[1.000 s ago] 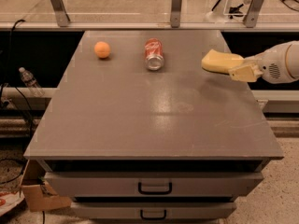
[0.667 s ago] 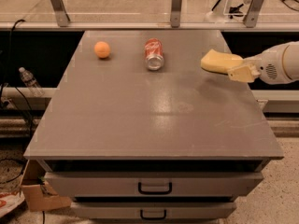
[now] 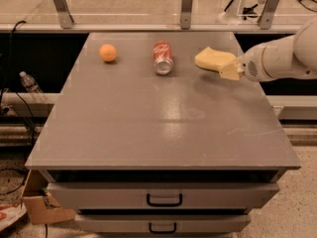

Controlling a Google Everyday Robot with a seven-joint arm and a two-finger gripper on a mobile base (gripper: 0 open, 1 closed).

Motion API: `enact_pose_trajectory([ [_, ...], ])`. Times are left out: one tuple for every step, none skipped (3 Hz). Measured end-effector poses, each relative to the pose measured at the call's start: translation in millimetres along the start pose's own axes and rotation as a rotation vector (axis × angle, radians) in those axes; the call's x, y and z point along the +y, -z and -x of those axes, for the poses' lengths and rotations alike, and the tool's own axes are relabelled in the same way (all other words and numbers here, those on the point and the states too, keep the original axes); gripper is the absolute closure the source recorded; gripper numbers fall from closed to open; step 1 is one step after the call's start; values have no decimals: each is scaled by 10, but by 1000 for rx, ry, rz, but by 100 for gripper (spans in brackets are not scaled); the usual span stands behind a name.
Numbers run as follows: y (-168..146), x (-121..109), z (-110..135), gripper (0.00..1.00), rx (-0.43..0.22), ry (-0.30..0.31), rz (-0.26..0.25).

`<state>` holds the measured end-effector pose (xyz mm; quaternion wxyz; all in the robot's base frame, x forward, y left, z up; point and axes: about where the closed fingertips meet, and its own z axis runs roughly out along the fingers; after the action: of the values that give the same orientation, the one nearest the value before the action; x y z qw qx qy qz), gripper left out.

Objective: Move sponge near coke can

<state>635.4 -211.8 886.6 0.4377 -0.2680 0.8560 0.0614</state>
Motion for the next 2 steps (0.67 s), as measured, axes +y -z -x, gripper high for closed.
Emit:
enact_pose_trajectory([
  [-245,7,81,100,2,-17,-12],
  [-431,-13,123,100,3,-31,-15],
])
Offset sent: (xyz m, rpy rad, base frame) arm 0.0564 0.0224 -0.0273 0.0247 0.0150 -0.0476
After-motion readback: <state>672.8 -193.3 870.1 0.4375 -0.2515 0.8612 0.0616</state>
